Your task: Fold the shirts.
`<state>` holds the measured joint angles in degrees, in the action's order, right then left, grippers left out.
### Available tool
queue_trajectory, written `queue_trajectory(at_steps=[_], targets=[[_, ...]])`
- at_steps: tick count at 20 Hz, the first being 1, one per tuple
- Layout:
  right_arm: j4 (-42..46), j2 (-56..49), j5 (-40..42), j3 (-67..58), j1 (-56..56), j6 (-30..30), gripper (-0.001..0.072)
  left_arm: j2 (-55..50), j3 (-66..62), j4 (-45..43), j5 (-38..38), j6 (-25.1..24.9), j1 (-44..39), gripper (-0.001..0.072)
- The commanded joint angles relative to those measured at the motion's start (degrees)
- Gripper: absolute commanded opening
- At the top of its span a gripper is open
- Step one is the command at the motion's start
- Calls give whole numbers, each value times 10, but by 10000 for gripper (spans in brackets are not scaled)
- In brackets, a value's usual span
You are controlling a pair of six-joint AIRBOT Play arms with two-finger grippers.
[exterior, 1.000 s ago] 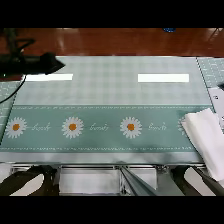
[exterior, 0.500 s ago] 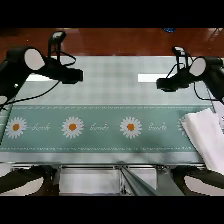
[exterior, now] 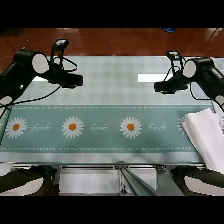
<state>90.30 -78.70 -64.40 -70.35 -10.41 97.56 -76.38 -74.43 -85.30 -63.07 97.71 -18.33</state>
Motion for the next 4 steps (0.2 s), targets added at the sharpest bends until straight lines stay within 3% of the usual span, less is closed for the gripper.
queue_trajectory(at_steps=[1,4], targets=[[2,-1,-1,0,-1,1,23,0,0,-2,-2,1,0,20],[2,-1,-1,0,-1,1,23,0,0,-2,-2,1,0,19]])
